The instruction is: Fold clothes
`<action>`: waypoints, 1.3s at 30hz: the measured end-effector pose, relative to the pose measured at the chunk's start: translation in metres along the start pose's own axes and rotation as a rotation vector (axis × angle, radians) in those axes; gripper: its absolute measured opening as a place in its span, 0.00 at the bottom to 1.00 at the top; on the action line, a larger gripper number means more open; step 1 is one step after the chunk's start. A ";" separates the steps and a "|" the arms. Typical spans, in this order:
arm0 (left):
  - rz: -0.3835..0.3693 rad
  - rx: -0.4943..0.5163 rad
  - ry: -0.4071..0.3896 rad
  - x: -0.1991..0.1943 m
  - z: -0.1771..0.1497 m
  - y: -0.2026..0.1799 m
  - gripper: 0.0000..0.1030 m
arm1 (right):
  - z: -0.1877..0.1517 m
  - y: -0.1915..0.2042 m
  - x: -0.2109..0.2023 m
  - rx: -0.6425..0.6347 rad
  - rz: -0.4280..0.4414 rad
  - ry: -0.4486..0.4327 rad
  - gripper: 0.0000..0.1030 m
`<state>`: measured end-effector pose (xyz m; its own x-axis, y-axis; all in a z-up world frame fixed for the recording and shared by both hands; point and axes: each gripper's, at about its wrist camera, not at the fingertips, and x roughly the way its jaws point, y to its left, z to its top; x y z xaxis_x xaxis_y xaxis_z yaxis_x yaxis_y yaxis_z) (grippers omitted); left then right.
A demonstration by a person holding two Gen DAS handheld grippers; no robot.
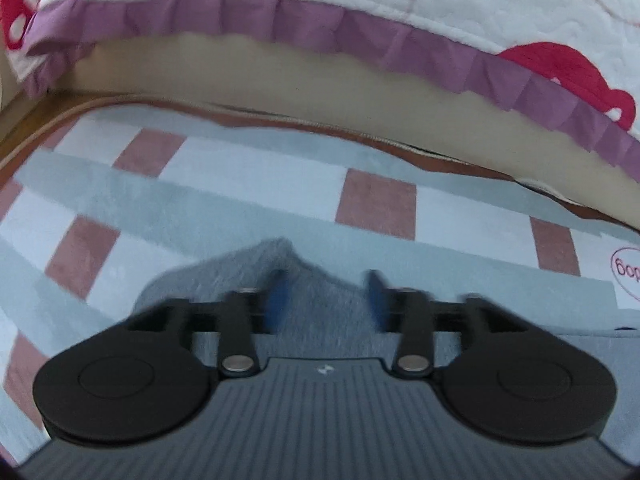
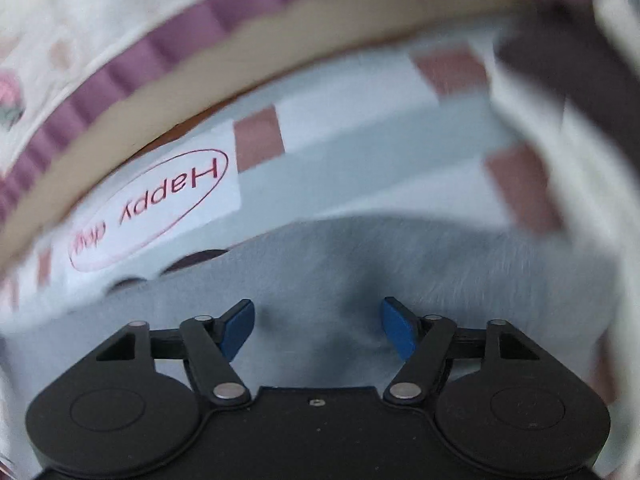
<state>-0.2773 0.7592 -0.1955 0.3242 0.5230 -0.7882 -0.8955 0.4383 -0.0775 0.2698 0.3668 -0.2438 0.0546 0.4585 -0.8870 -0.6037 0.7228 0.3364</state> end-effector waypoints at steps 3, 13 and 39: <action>0.038 0.058 0.061 0.014 0.007 -0.007 0.57 | -0.007 0.015 0.015 -0.023 -0.025 -0.016 0.99; 0.115 0.028 0.142 0.058 0.006 -0.018 0.85 | -0.051 0.052 0.003 -0.370 -0.191 -0.228 0.10; 0.454 0.391 -0.316 0.009 0.076 -0.085 0.00 | -0.036 0.163 -0.032 -0.505 -0.358 -0.729 0.07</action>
<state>-0.1753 0.7826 -0.1500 0.0688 0.8802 -0.4697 -0.8070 0.3259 0.4925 0.1411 0.4516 -0.1717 0.6818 0.5858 -0.4382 -0.7175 0.6523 -0.2443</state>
